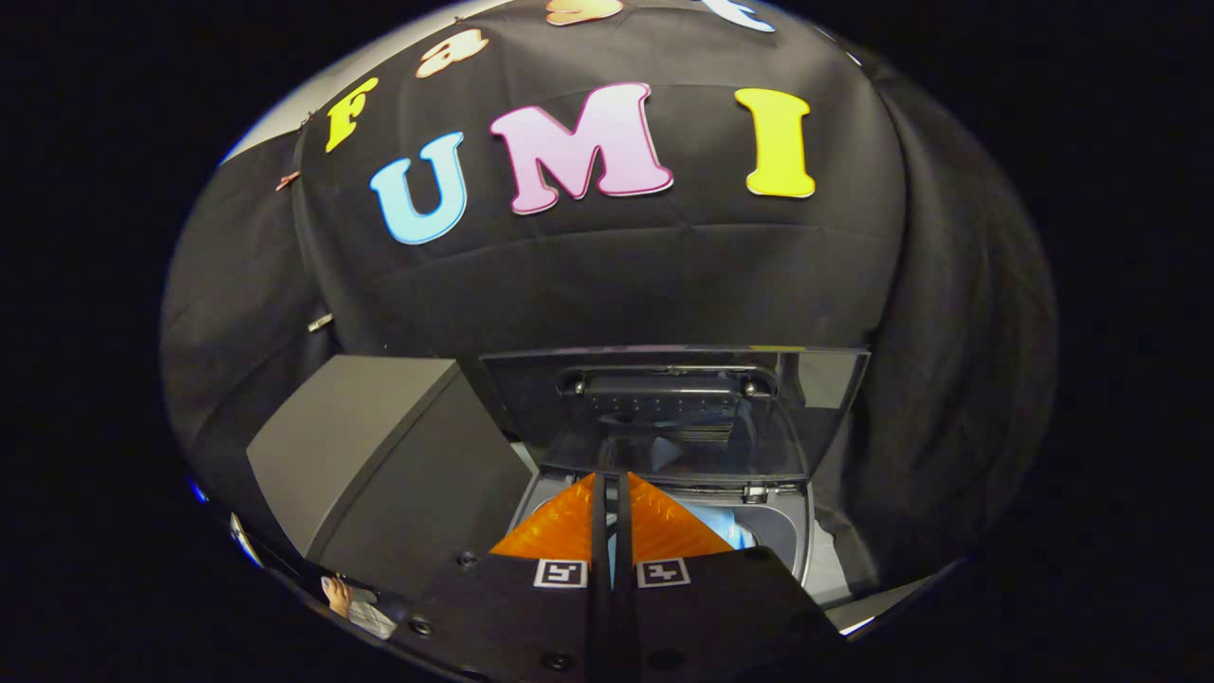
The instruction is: Put the clothes into the washing machine and then close the washing machine lid.
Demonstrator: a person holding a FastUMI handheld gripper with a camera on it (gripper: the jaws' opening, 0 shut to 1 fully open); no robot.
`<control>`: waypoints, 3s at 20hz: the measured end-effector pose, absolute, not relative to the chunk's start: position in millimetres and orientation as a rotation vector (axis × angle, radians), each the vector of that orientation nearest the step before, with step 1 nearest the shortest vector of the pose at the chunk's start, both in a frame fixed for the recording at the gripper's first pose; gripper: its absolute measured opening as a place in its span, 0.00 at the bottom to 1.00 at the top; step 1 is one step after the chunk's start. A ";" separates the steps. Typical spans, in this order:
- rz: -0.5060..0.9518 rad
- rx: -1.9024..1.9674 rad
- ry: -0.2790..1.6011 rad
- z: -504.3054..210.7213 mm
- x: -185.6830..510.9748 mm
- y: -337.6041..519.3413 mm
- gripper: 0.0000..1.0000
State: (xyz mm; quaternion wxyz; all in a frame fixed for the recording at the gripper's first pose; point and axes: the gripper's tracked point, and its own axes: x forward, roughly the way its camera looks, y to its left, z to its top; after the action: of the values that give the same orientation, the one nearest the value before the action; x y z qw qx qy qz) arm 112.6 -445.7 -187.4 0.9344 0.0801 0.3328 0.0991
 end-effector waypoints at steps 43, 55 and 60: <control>-0.004 0.134 0.991 -340.1 84.3 -475.8 1.00; 0.031 0.179 0.500 -170.2 196.9 -470.2 1.00; 0.048 0.084 0.367 -128.1 253.6 -464.9 0.99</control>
State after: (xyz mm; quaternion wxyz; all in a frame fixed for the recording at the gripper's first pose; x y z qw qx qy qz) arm 253.6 -464.9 -128.1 0.9820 0.0420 0.1826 0.0241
